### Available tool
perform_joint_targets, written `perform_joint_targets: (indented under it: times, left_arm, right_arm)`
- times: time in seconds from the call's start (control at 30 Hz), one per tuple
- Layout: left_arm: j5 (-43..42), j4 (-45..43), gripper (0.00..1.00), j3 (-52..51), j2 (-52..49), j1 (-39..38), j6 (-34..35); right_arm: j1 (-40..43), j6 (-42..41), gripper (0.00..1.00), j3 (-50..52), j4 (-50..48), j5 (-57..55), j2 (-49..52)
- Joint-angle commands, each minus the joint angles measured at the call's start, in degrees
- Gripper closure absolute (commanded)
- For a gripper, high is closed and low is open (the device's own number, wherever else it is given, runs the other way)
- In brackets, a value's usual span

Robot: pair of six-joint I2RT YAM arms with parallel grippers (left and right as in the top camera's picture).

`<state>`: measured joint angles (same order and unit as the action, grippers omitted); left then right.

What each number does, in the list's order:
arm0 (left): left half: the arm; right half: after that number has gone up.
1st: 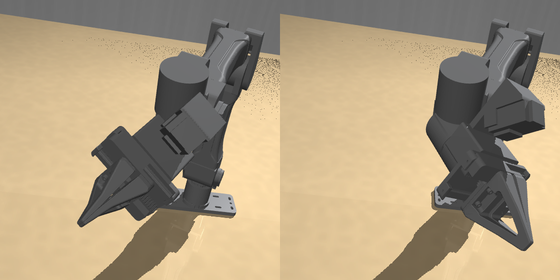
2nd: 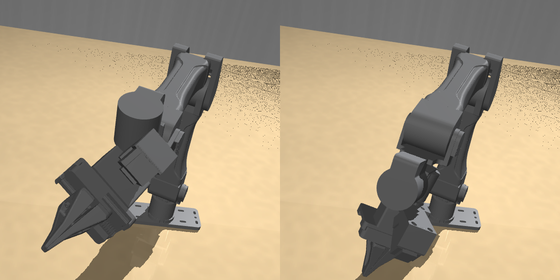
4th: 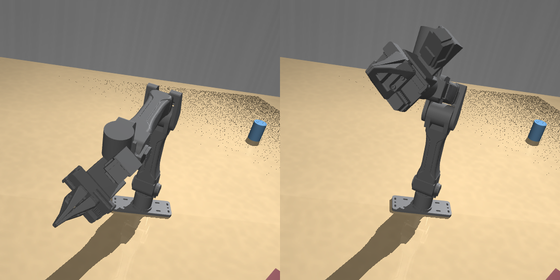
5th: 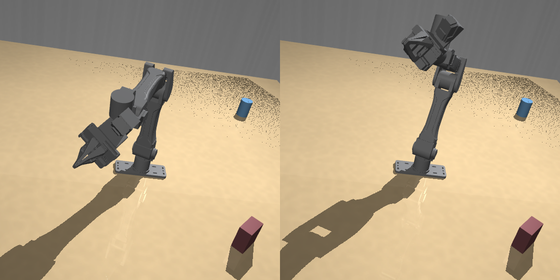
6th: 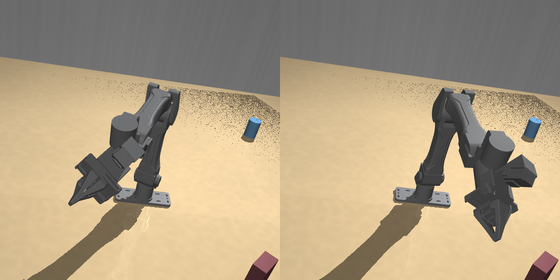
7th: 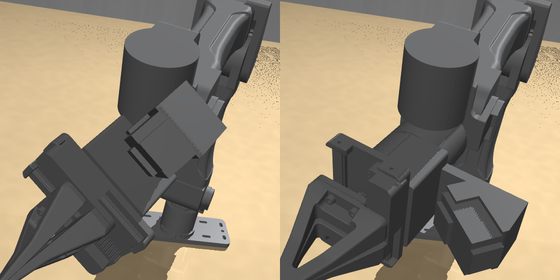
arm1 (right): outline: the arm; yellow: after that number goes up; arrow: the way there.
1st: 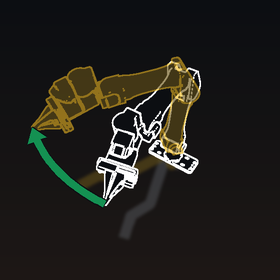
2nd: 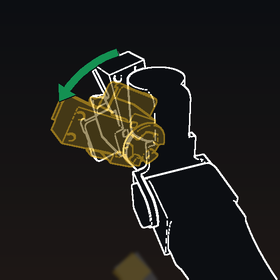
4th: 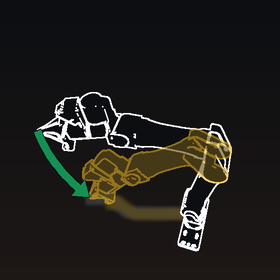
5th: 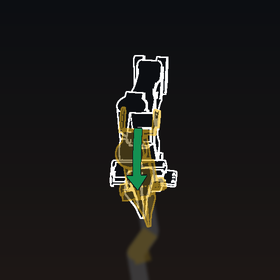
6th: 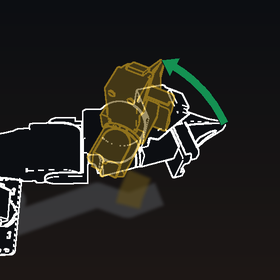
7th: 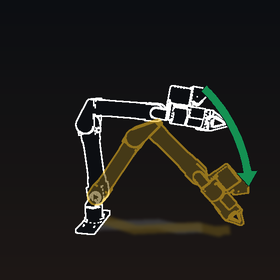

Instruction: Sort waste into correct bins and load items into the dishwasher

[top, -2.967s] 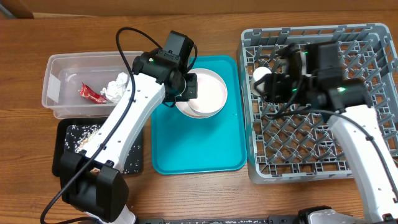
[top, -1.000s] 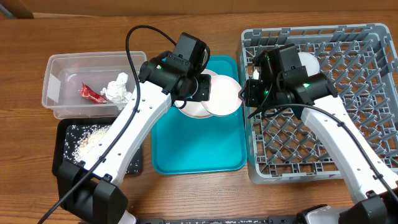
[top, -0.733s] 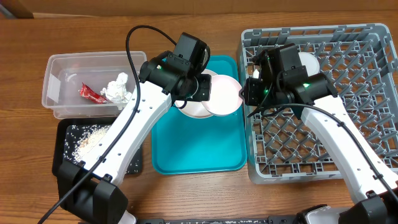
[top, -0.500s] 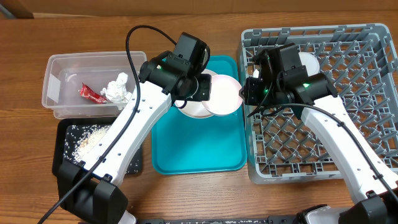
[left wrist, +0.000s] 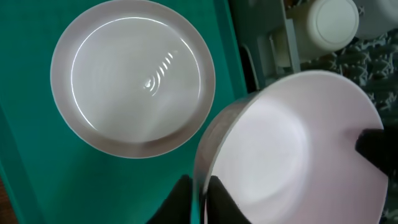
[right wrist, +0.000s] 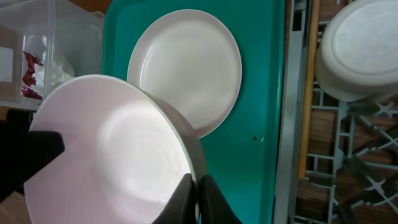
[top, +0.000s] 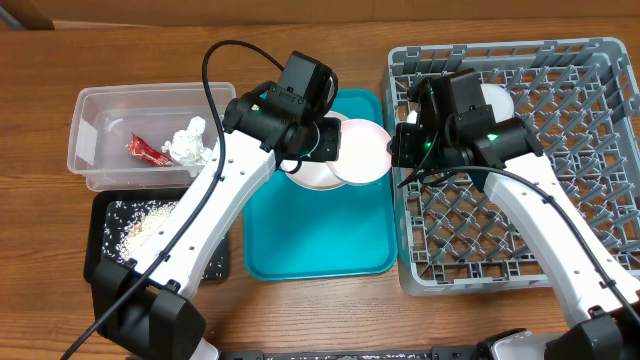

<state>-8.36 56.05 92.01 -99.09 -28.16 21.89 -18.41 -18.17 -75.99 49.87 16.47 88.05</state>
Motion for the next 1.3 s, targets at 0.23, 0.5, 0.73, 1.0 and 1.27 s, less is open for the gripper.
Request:
perform_joint_targets:
  times: [0.23, 0.5, 0.73, 1.0, 1.27]
  left_arm:
    - [-1.1, 1.0, 0.01, 1.5, 2.1, 1.9, -0.1]
    - [-5.4, 2.2, 0.0, 1.5, 4.0, 6.7, -0.3]
    - [-5.1, 3.3, 0.0, 1.5, 3.9, 7.1, -0.3]
    - [-5.1, 3.3, 0.0, 1.5, 3.8, 7.0, -0.3]
    - [-5.1, 3.3, 0.0, 1.5, 3.8, 7.0, -0.3]
  right_arm:
    - [0.5, -0.1, 0.96, -0.9, -2.3, -14.0, 0.2]
    - [2.9, 0.6, 0.96, -0.9, -6.5, -39.8, 0.2]
    - [5.9, 9.9, 0.96, -0.9, -14.2, -60.4, 0.2]
    - [13.0, 22.9, 0.96, -0.9, -26.7, -69.6, 0.2]
    - [23.8, 24.7, 0.96, -0.9, -29.7, -69.6, 1.2]
